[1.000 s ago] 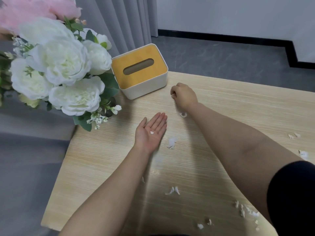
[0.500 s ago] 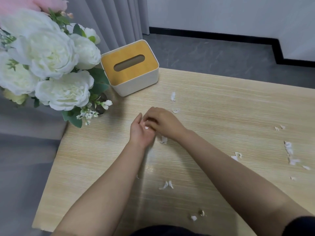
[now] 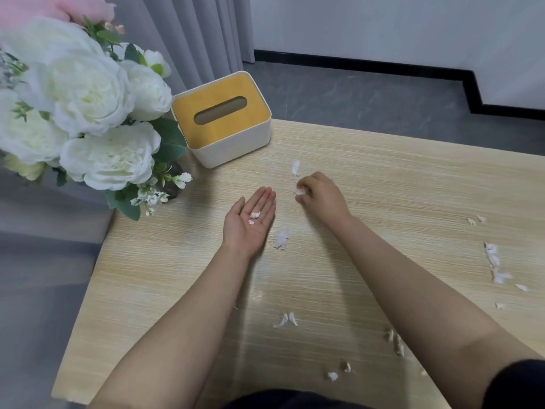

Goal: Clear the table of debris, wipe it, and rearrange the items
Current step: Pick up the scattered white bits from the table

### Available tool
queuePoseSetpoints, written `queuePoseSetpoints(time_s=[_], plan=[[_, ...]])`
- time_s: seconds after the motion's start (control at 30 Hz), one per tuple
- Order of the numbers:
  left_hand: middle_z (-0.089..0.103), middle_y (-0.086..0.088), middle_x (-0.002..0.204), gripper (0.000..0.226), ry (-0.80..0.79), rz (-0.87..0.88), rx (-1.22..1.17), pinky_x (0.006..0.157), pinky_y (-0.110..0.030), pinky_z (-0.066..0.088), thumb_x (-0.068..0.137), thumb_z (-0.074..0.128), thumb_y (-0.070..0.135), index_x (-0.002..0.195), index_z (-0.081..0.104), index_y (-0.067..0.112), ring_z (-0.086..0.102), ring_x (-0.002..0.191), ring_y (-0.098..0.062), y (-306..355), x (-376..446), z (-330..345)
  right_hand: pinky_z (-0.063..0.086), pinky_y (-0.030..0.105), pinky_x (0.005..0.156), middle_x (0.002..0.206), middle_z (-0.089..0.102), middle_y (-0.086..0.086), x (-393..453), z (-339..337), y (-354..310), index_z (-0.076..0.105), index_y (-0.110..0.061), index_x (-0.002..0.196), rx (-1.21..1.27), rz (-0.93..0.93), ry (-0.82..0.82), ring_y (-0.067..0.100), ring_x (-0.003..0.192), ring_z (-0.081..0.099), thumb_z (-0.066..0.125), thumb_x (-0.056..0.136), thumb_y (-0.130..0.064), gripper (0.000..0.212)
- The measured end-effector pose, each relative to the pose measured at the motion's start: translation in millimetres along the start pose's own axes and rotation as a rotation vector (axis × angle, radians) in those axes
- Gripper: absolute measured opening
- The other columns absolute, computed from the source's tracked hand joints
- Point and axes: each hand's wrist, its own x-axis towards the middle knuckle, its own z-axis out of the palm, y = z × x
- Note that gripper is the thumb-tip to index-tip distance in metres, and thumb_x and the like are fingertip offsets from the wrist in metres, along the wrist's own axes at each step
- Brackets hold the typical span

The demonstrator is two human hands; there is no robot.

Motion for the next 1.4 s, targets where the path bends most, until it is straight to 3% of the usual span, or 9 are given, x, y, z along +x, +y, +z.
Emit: queuePoseSetpoints(time_s=[0.17, 0.33, 0.53, 0.7, 0.9, 1.07, 1.2, 1.27, 1.4], plan=[[0.068, -0.015, 0.109, 0.041, 0.007, -0.018, 0.029, 0.103, -0.035, 0.042, 0.1, 0.032, 0.025, 0.111, 0.061, -0.002, 0.06, 0.11, -0.025, -4, -1, -3, 0.049, 0.038, 0.075, 0.099, 0.058, 0.008, 0, 7, 0, 0.065, -0.008, 0.096, -0.068, -0.038, 0.041, 0.026, 0.093, 0.056, 0.054, 0.09, -0.011, 0.013], [0.068, -0.015, 0.107, 0.041, 0.013, -0.017, 0.026, 0.104, -0.035, 0.041, 0.1, 0.031, 0.025, 0.11, 0.061, -0.002, 0.06, 0.11, -0.025, -4, 1, -4, 0.039, 0.03, 0.066, 0.097, 0.059, 0.006, 18, -5, -9, 0.064, -0.009, 0.093, -0.013, 0.038, 0.136, 0.023, 0.089, 0.055, 0.053, 0.09, -0.013, 0.012], [0.069, -0.015, 0.106, 0.041, 0.009, -0.019, 0.027, 0.105, -0.035, 0.04, 0.1, 0.031, 0.025, 0.111, 0.06, -0.002, 0.061, 0.108, -0.025, -1, 0, -3, 0.042, 0.031, 0.075, 0.11, 0.063, 0.008, 39, -8, -16, 0.057, -0.012, 0.12, 0.08, 0.133, 0.132, 0.026, 0.102, 0.056, 0.048, 0.088, -0.008, 0.034], [0.069, -0.014, 0.105, 0.041, 0.016, -0.016, 0.036, 0.104, -0.034, 0.041, 0.1, 0.031, 0.025, 0.11, 0.06, -0.002, 0.06, 0.109, -0.025, 2, -2, -5, 0.041, 0.03, 0.076, 0.108, 0.064, 0.012, 47, -5, -16, 0.063, -0.007, 0.109, 0.131, 0.171, 0.062, 0.028, 0.1, 0.057, 0.055, 0.086, -0.006, 0.024], [0.069, -0.014, 0.107, 0.04, 0.031, 0.002, 0.043, 0.103, -0.034, 0.041, 0.1, 0.032, 0.024, 0.109, 0.061, -0.002, 0.06, 0.109, -0.025, 4, -8, -11, 0.032, 0.025, 0.067, 0.091, 0.061, 0.005, 37, -5, -19, 0.065, -0.004, 0.09, 0.086, 0.092, 0.08, 0.018, 0.081, 0.052, 0.055, 0.087, -0.006, 0.011], [0.068, -0.015, 0.106, 0.04, 0.031, -0.004, 0.035, 0.105, -0.035, 0.039, 0.099, 0.032, 0.025, 0.11, 0.06, -0.002, 0.059, 0.111, -0.026, 4, -21, -17, 0.039, 0.024, 0.069, 0.081, 0.06, 0.0, 2, -13, -45, 0.066, -0.007, 0.086, 0.261, -0.008, 0.16, 0.013, 0.074, 0.053, 0.062, 0.087, -0.013, 0.007], [0.067, -0.019, 0.107, 0.039, 0.015, 0.002, 0.02, 0.105, -0.037, 0.039, 0.099, 0.032, 0.022, 0.11, 0.059, -0.004, 0.06, 0.107, -0.028, -3, -36, -15, 0.046, 0.025, 0.075, 0.083, 0.062, 0.001, -44, -14, -74, 0.066, -0.01, 0.085, 0.365, -0.157, 0.074, 0.013, 0.075, 0.057, 0.066, 0.083, -0.01, 0.002], [0.067, -0.02, 0.104, 0.036, 0.011, 0.005, -0.002, 0.097, -0.036, 0.045, 0.098, 0.033, 0.019, 0.106, 0.06, -0.004, 0.064, 0.099, -0.029, -8, -47, -13, 0.046, 0.029, 0.077, 0.086, 0.064, 0.003, -65, -12, -84, 0.066, -0.01, 0.086, 0.336, -0.226, 0.03, 0.015, 0.078, 0.057, 0.064, 0.08, -0.007, 0.007], [0.067, -0.014, 0.067, 0.035, 0.03, 0.014, -0.022, 0.055, -0.023, 0.053, 0.099, 0.033, 0.017, 0.087, 0.059, -0.002, 0.067, 0.056, -0.021, -18, -70, -14, 0.045, 0.035, 0.08, 0.095, 0.064, 0.005, -94, -4, -93, 0.067, -0.01, 0.097, 0.126, -0.338, -0.072, 0.019, 0.09, 0.057, 0.059, 0.083, -0.009, 0.016]])
